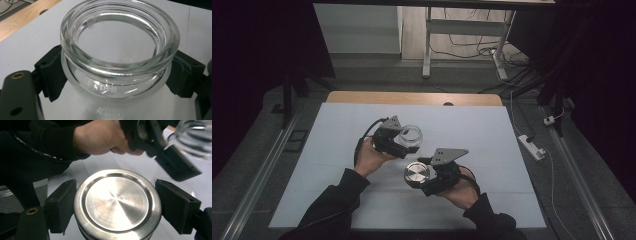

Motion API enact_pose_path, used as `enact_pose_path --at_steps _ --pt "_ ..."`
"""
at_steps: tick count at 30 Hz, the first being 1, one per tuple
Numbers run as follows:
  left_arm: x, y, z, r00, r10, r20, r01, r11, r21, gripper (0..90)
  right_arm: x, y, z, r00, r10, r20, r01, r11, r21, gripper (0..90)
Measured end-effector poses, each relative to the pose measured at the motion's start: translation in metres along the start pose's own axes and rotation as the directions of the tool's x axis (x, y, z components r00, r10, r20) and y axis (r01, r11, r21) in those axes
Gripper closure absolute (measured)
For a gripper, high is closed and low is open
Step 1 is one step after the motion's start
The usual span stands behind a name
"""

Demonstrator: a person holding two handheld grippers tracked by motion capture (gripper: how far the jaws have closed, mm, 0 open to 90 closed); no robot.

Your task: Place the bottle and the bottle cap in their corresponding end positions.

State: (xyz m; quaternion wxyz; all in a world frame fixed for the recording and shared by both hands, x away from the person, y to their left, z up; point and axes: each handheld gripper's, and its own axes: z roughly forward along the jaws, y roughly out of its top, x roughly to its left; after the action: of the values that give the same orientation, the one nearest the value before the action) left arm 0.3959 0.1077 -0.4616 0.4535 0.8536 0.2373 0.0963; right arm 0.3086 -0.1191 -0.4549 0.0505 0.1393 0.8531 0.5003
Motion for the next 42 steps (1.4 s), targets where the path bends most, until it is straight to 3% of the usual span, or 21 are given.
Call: enact_pose_path --at_steps 15,21,42 --pt "0.008 -0.008 0.014 0.9997 -0.015 -0.018 0.015 0.9999 -0.006 15.8 -0.001 -0.026 0.025 0.9996 -0.026 0.014 0.026 0.999 0.032 19.8" --pt "0.010 -0.010 0.020 0.9995 -0.017 -0.027 0.016 0.9998 -0.011 15.8 -0.003 -0.034 0.034 0.9999 -0.012 0.011 0.011 0.999 0.046 19.8" --pt "0.015 -0.023 0.038 0.9984 -0.017 -0.055 0.017 0.9998 0.005 15.8 -0.014 -0.057 0.055 0.9997 0.003 0.023 -0.007 0.987 0.160 19.8"
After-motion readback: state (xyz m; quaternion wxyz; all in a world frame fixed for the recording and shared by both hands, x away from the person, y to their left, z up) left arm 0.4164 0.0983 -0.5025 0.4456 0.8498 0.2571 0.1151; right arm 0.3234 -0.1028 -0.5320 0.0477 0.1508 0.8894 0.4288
